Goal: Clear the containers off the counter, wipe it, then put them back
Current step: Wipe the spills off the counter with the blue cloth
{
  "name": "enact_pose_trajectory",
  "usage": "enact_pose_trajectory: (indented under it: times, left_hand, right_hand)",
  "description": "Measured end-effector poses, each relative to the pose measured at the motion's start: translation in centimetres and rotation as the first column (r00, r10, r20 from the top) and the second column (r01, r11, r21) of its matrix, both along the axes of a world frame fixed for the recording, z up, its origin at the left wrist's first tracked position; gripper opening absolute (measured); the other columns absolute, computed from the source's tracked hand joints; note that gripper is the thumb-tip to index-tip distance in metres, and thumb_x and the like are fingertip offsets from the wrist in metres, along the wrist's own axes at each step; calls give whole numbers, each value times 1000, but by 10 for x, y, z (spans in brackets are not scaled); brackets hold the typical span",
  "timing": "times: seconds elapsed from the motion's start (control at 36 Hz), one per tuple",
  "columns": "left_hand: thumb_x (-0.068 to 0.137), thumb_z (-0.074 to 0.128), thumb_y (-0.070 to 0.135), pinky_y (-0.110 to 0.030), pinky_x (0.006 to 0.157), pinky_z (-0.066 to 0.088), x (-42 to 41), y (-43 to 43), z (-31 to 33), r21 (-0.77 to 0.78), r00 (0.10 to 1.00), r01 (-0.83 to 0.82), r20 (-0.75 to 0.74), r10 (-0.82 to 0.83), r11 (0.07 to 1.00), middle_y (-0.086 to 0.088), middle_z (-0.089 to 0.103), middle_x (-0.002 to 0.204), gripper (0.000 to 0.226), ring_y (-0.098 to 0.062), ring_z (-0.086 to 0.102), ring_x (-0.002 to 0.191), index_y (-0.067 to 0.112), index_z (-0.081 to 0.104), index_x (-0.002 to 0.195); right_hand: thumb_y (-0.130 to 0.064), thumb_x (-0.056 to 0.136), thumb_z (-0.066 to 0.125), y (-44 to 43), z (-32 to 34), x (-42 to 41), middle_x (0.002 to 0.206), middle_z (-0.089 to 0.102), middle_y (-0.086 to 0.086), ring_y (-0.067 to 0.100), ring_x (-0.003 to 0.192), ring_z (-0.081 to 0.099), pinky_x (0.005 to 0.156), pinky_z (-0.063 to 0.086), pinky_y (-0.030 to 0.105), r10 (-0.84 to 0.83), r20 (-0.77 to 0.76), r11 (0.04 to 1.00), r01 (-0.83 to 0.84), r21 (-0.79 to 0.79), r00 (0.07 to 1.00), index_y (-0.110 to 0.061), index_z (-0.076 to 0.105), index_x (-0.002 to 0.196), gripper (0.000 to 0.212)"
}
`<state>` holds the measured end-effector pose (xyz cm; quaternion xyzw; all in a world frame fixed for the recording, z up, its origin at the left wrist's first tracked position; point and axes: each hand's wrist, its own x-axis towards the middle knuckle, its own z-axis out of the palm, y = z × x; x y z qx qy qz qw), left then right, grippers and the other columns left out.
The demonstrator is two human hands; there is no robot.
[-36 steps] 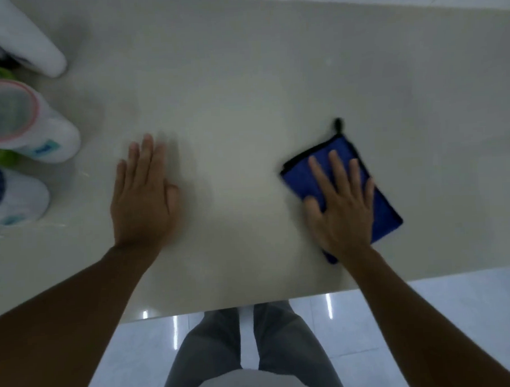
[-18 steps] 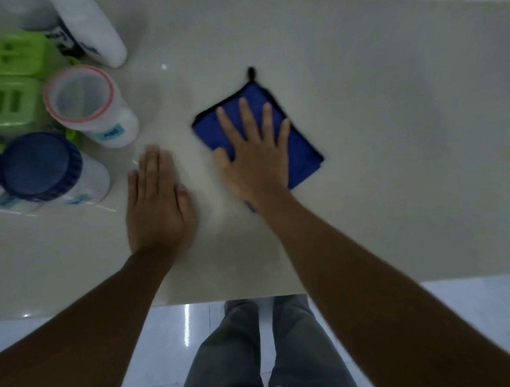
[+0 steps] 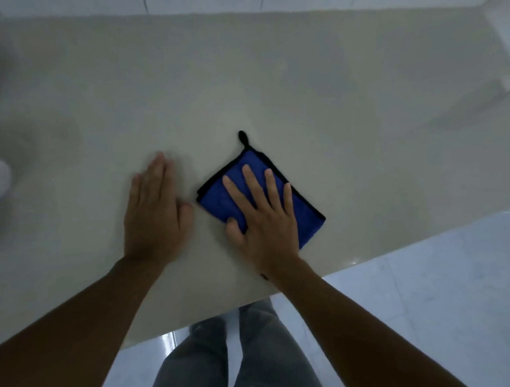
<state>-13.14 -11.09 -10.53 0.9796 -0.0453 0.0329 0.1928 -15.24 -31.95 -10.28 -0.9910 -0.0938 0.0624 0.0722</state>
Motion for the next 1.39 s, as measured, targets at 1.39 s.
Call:
enact_pose_trajectory:
  times: [1.39]
  left_hand:
    - [87,30,21,-49,126,16,91,-176,-2,95,999,-41,9,40,995,-17,30,163,71,-32,26,152,3,27,156]
  right_hand:
    - [-53,101,30,-157,-3,98,174,2,-2,31,161,-1,127,6,58,-88,6,996,88,-19,996,-35,10,165,69]
